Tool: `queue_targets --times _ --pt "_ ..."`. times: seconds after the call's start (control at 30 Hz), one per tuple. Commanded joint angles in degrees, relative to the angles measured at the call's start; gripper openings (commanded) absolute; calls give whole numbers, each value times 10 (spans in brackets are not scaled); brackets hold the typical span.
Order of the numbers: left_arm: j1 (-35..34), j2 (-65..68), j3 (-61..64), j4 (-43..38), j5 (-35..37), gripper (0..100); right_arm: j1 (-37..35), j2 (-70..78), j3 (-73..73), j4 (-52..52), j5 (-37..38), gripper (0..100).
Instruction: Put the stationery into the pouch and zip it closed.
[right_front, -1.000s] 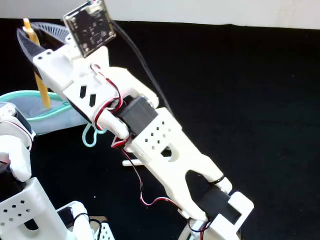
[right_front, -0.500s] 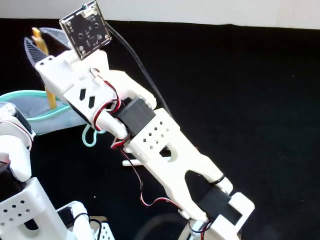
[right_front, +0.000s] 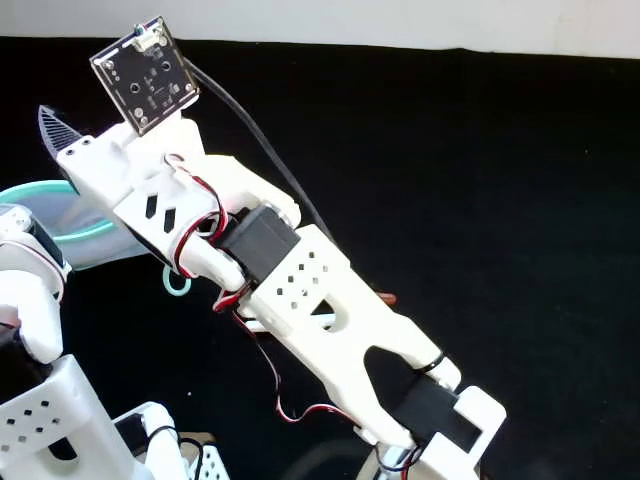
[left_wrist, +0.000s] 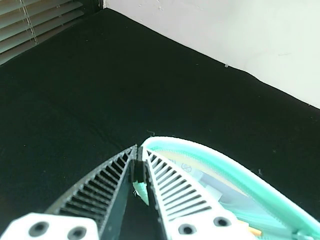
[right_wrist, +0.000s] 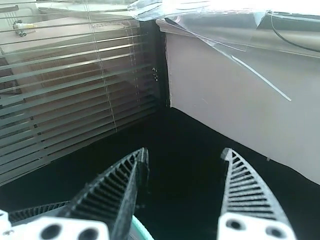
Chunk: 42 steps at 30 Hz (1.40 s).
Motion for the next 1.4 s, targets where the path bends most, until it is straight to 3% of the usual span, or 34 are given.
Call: queue_targets --times 0.0,0.23,0.67,1.17,1.37 --pt "3 22 21 3 4 7 30 -11 -9 3 4 228" --pt "3 22 21 1 4 7 153 -11 -6 37 4 228" --pt "3 22 21 2 4 7 280 -11 -4 280 4 228" --pt "3 22 21 3 4 7 305 -10 -3 476 10 228" --pt "3 22 21 3 4 7 295 -7 -2 538 103 228"
